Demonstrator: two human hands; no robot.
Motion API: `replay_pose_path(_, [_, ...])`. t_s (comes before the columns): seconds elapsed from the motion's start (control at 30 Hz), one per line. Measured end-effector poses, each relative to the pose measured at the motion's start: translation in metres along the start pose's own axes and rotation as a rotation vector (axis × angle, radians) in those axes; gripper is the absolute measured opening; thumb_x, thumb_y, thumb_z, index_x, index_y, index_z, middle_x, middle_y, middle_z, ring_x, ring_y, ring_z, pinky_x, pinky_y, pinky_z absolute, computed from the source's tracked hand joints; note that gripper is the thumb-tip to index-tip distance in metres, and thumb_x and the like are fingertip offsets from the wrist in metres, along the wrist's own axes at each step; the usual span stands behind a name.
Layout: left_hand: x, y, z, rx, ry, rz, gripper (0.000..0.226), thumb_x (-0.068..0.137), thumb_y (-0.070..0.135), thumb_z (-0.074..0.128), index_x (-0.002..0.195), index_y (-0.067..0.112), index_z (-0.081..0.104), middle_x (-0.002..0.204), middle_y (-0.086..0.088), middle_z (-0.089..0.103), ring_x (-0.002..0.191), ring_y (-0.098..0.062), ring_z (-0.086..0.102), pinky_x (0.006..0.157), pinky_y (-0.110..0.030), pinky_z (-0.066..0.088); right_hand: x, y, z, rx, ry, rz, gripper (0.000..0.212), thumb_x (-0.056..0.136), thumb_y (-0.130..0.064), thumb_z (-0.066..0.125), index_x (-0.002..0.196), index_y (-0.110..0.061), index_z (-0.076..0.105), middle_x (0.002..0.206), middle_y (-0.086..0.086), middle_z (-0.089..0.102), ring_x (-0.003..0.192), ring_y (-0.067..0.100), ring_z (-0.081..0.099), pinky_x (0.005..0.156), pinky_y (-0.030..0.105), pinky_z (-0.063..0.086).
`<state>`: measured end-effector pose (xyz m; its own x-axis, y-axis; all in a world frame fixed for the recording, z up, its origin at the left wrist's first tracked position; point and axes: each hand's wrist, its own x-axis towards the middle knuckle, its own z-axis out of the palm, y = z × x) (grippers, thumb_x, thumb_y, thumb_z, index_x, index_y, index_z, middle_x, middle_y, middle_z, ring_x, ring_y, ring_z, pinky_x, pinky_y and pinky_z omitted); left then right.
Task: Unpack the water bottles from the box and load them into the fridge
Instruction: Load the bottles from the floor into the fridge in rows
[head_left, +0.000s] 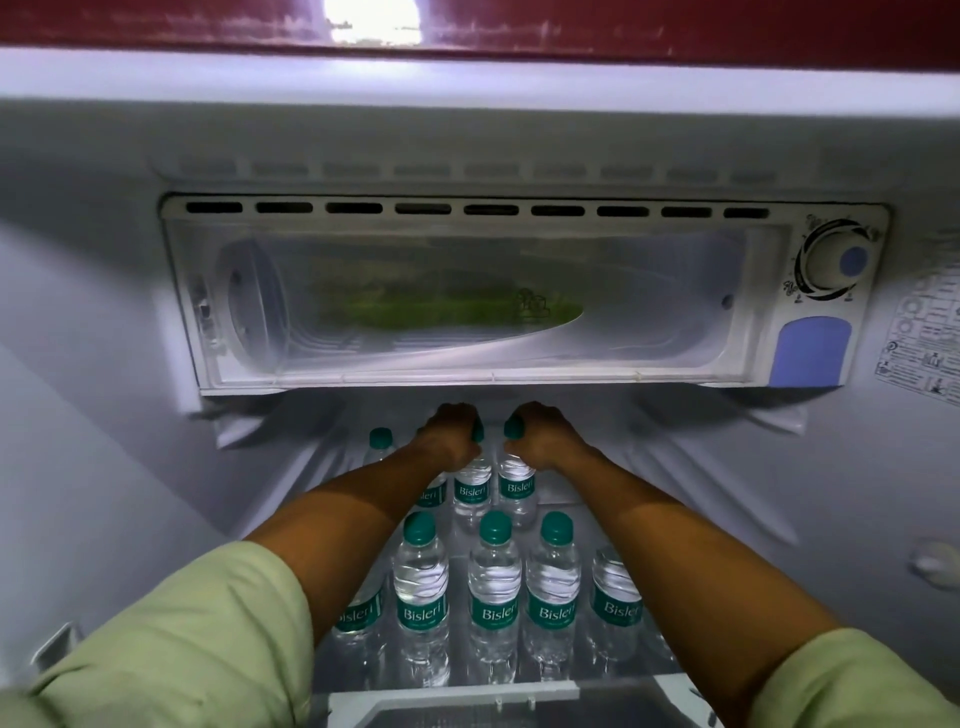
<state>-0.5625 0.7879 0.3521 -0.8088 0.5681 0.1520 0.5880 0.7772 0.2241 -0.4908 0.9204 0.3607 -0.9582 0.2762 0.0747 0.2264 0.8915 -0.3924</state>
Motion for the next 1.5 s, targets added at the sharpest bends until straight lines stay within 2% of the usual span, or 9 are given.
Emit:
replay_pose_path(0.23, [0.001,-0.002,0.004,0.024,-0.014,0.008,0.031,0.092,0.018,0.065,0.121,0.008,0.057,0.127,-0.013,0.058,0.115,-0.029,0.056,0.096,-0.038,0.049,0.006,0.006,0.009,-0.007,-0.036,0.051,0.028,0.094,-0.021,0.064,0.114,-0.001,0.065,0.116,0.017,0.067,0.104,0.03,0.065,0.075,0.027,0.046])
replay_pose_path(0.4, [0.003,-0.001,0.006,0.003,-0.017,0.002,0.027,0.093,0.017,0.064,0.118,0.01,0.058,0.126,-0.012,0.057,0.114,-0.028,0.056,0.097,-0.039,0.049,0.008,0.007,0.013,0.007,-0.035,0.06,0.032,0.094,-0.025,0.065,0.116,-0.001,0.063,0.116,0.016,0.067,0.089,0.023,0.058,0.074,0.028,0.044])
replay_pose_path(0.57, [0.005,0.0,0.007,0.004,-0.019,-0.021,0.03,0.094,0.018,0.063,0.122,0.01,0.056,0.127,-0.012,0.056,0.115,-0.029,0.056,0.094,-0.037,0.048,0.011,0.006,0.014,0.013,-0.041,0.091,0.026,0.095,-0.023,0.064,0.11,-0.002,0.063,0.101,0.013,0.062,0.087,0.023,0.058,0.071,0.027,0.044])
replay_pose_path(0.7, [0.005,0.001,0.005,0.009,-0.019,-0.032,0.032,0.094,0.017,0.064,0.124,0.008,0.057,0.128,-0.013,0.058,0.115,-0.028,0.057,0.092,-0.034,0.047,0.011,0.006,0.011,0.051,-0.044,0.127,0.031,0.095,-0.022,0.066,0.117,-0.001,0.061,0.113,0.016,0.066,0.097,0.03,0.068,0.073,0.03,0.054])
replay_pose_path(0.83, [0.002,0.001,0.001,0.026,-0.009,-0.025,0.036,0.09,0.019,0.069,0.123,0.007,0.059,0.126,-0.014,0.06,0.113,-0.028,0.059,0.091,-0.032,0.049,0.01,0.003,0.009,0.017,-0.059,0.13,0.034,0.095,-0.025,0.067,0.12,-0.002,0.06,0.119,0.016,0.066,0.102,0.029,0.067,0.072,0.028,0.051])
replay_pose_path(1.0, [-0.008,0.002,-0.003,-0.033,0.053,0.006,0.049,0.092,0.02,0.065,0.138,0.01,0.049,0.137,-0.015,0.053,0.12,-0.03,0.054,0.095,-0.032,0.046,0.001,0.0,0.001,-0.032,-0.106,0.087,0.064,0.096,-0.026,0.066,0.148,-0.005,0.037,0.148,0.014,0.048,0.128,0.03,0.053,0.095,0.032,0.047])
replay_pose_path(1.13, [-0.022,0.008,-0.011,-0.113,0.15,0.035,0.048,0.094,0.025,0.064,0.137,0.009,0.05,0.138,-0.013,0.055,0.121,-0.029,0.055,0.099,-0.03,0.046,-0.01,-0.005,-0.011,0.023,-0.077,0.052,0.071,0.097,-0.021,0.062,0.157,-0.009,0.025,0.159,0.012,0.035,0.137,0.03,0.045,0.104,0.032,0.044])
replay_pose_path(1.37, [-0.059,0.022,-0.02,-0.169,0.29,0.098,0.045,0.092,0.024,0.064,0.132,0.006,0.055,0.133,-0.014,0.06,0.119,-0.028,0.057,0.096,-0.026,0.044,-0.045,-0.014,-0.02,0.216,0.109,-0.104,0.061,0.094,-0.029,0.067,0.149,-0.013,0.045,0.152,0.007,0.046,0.136,0.023,0.048,0.101,0.02,0.036])
replay_pose_path(1.5, [-0.084,0.03,-0.027,-0.317,0.351,0.08,0.045,0.09,0.022,0.066,0.132,0.006,0.057,0.132,-0.011,0.061,0.118,-0.025,0.059,0.092,-0.02,0.04,-0.074,-0.02,-0.017,0.334,0.282,-0.207,0.046,0.093,-0.012,0.062,0.139,-0.013,0.057,0.143,0.008,0.057,0.131,0.023,0.052,0.101,0.02,0.036])
